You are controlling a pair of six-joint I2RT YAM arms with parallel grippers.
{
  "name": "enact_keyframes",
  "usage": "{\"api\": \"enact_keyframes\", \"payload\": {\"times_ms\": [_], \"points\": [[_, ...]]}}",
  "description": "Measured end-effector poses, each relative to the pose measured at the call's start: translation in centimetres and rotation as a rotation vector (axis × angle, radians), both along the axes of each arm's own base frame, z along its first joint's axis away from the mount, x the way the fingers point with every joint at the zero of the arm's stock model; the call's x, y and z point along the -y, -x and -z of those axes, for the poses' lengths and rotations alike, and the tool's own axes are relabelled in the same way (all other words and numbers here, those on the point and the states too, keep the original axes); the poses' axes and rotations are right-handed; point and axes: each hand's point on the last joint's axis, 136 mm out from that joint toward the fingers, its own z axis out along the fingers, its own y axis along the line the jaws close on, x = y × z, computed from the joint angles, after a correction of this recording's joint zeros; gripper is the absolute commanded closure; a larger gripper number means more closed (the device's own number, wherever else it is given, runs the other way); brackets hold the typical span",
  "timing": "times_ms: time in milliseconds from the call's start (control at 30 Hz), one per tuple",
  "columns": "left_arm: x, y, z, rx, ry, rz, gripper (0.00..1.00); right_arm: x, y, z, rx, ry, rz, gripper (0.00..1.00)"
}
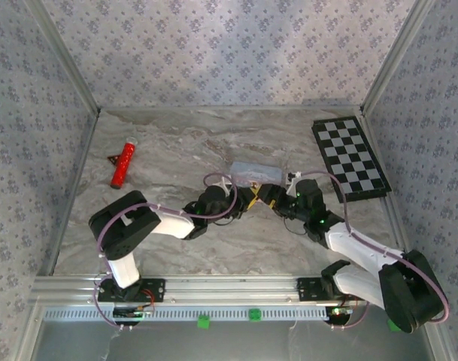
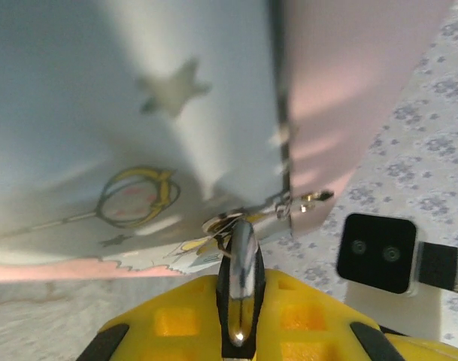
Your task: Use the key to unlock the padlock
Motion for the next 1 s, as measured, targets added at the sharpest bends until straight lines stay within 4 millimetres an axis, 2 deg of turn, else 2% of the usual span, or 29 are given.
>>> {"api": "enact_keyframes", "payload": {"times_ms": [100, 200, 233, 467, 733, 1000], "points": [[-0.8, 0.3, 1.8, -0.025, -0.059, 0.009, 1.0, 0.3, 0.7, 0.9, -0.008, 0.05, -0.036, 0.43], [-1.8, 0.4, 3.5, -0.051, -0.112, 0.004, 1.0, 0.3, 1.3, 1.2, -0.002, 0.077, -0.07, 0.61], [-2.1, 0.4, 3.8, -0.057, -0.124, 0.001, 1.0, 0.3, 1.5, 1.2, 0.0, 0.081, -0.079, 0.63], [-2.4, 0.3, 4.0, -0.052, -0.139, 0.0, 1.0, -0.4, 1.9, 1.5, -0.001, 0.067, -0.105, 0.6], [-2.3, 0.4, 4.0, -0.053, -0.136, 0.006, 1.0, -1.4, 3.0, 4.5, -0.084, 0.058, -0.114, 0.63], [-2.4, 0.5, 3.8, -0.051, -0.131, 0.01, 1.0, -1.2, 2.3, 4.7, -0.083, 0.056, -0.075, 0.68]]}}
